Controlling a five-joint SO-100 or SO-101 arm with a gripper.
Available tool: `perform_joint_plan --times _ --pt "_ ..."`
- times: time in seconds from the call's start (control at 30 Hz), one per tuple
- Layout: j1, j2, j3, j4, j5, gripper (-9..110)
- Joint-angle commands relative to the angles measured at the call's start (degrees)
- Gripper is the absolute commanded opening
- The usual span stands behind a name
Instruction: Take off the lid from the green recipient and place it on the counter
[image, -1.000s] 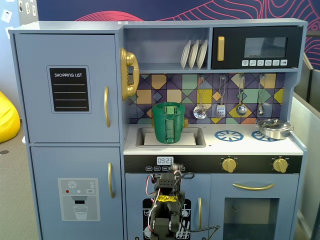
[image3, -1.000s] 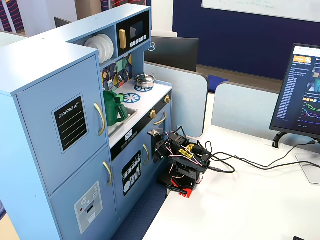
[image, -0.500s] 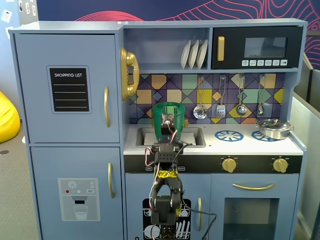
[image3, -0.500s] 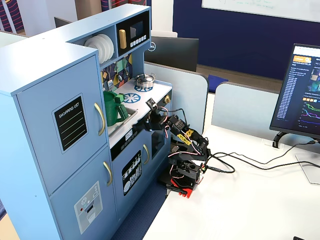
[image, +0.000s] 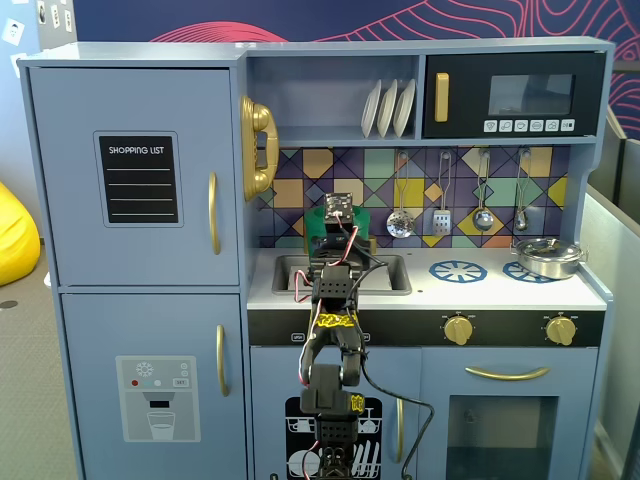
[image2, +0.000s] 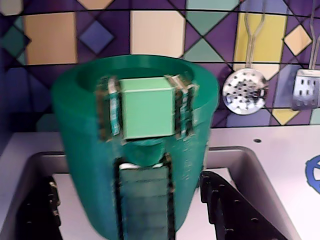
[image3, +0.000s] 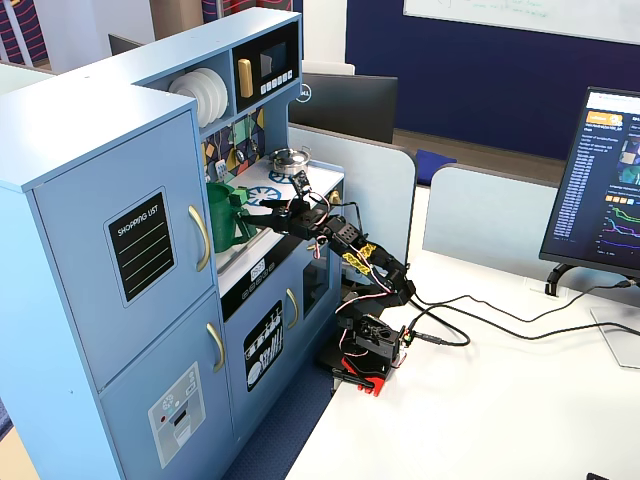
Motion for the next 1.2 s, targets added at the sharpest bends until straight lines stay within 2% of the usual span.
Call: perform_joint_plan --times 0.0,0.93,1.03,1.17 --pt "2.0 -3.1 -6.0 -3.2 0.1 32" --pt "-1.1 -20.3 -20.8 -9.0 -1.2 28" --pt "-1.1 -20.7 -20.7 -8.8 -2.5 21" --pt "-1.2 -21.3 -20.1 -9.1 -4.3 0"
